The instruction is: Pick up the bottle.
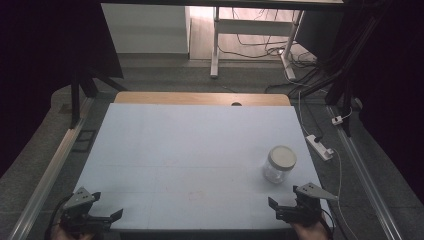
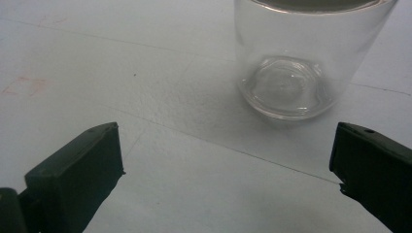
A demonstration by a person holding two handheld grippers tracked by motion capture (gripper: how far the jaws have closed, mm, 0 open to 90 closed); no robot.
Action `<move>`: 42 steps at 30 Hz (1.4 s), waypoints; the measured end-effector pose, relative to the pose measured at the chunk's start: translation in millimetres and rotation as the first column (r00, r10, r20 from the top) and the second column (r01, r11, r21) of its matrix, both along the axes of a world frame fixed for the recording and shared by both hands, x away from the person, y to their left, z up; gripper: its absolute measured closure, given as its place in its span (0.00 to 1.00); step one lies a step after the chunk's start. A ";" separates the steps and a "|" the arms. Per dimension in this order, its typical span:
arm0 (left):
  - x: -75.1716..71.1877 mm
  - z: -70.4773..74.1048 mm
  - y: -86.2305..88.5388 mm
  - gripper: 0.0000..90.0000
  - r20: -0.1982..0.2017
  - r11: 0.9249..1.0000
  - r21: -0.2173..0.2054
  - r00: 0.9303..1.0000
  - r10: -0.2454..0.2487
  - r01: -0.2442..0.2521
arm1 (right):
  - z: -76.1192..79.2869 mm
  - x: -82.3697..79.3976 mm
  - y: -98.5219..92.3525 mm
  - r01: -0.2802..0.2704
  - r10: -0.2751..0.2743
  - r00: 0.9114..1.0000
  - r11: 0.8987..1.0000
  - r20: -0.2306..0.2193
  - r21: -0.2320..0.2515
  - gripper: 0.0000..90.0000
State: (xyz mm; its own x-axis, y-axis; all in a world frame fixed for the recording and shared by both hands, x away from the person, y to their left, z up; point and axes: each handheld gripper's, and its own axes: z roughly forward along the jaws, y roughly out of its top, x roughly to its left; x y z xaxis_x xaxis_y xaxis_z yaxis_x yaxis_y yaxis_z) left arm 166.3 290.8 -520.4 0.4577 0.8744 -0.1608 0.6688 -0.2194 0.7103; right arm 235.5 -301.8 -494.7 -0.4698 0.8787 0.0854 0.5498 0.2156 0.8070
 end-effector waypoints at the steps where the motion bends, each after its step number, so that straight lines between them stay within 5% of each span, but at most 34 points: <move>1: -0.2 -0.1 0.6 0.00 0.002 1.000 -0.004 1.000 0.001 -0.001 | 0.1 -0.2 -0.1 0.004 -0.004 1.000 1.000 0.001 0.003 0.00; 42: 3.1 -1.0 2.0 0.00 -0.008 0.999 -0.021 1.000 -0.025 0.025 | 3.9 4.2 -3.7 0.008 -0.009 1.000 1.000 0.013 0.030 0.00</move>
State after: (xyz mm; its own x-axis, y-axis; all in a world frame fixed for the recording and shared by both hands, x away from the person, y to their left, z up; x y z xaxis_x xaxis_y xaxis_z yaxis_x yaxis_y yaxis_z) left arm 169.4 292.8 -521.5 0.4781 0.8592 -0.1824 0.6690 -0.2216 0.7095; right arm 239.7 -305.5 -490.8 -0.4636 0.8798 0.1051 0.5405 0.1868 0.8203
